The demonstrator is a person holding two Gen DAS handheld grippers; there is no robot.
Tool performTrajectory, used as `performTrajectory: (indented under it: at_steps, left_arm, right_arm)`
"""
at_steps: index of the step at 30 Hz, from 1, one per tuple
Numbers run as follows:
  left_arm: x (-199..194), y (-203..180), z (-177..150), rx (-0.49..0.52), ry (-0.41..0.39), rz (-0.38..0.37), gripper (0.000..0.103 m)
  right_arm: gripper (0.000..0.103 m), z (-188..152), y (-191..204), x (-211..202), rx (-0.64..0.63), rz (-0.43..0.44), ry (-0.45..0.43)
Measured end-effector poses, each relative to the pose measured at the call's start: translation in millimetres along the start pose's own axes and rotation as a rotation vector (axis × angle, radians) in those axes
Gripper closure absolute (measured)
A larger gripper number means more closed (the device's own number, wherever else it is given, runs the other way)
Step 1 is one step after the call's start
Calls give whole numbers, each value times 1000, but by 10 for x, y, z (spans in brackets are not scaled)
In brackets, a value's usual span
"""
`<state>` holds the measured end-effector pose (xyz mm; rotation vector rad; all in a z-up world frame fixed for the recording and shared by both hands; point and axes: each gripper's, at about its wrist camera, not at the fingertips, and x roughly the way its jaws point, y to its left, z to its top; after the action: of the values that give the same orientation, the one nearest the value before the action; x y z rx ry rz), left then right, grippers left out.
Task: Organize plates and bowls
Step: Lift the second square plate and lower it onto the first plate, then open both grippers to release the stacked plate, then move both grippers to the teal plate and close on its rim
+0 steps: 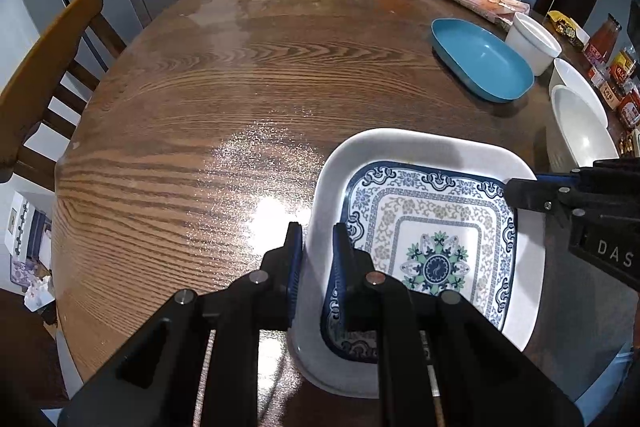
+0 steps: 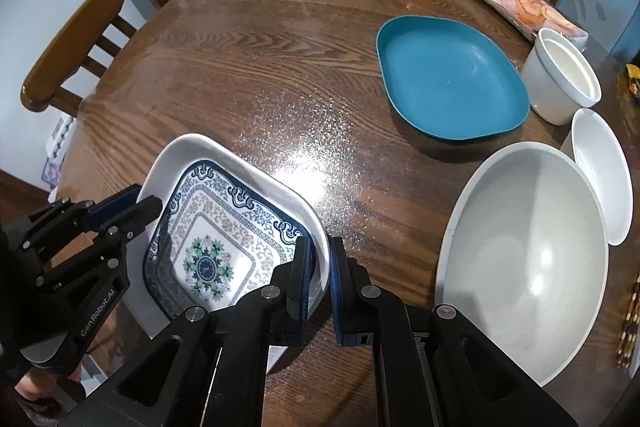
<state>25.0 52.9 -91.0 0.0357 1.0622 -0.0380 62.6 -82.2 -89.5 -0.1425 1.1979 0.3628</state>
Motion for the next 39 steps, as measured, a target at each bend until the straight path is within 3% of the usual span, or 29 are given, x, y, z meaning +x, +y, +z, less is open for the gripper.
performTrajectory:
  at_steps: [13, 15, 17, 22, 25, 27, 29, 33, 39]
  left_arm:
    - [-15, -13, 3, 2, -2, 14, 87]
    - [-31, -14, 14, 0, -3, 15, 77]
    - [-74, -8, 24, -6, -19, 15, 54]
    - [-182, -3, 87, -18, -56, 22, 36]
    - [-225, 26, 154, -38, -67, 8, 27]
    - [-234, 45, 224, -53, -72, 8, 22]
    - [-238, 46, 308, -64, -77, 4, 22]
    - [-227, -69, 500, -58, -82, -43, 22]
    - [-22, -480, 971, 2, -86, -99, 22]
  right_arm:
    - [93, -15, 63, -23, -34, -47, -13]
    - [92, -16, 62, -41, -39, -43, -16]
    - [91, -17, 72, -73, -44, -46, -26]
    - [77, -26, 71, -237, -47, -46, -71]
    - [67, -43, -31, -426, 1, 5, -127]
    - [49, -66, -149, -547, 53, 54, -172]
    - [38, -104, -321, -682, 129, 109, -231]
    - [35, -166, -685, -860, 268, 159, -314]
    - [35, -310, -960, -902, 368, 144, -341]
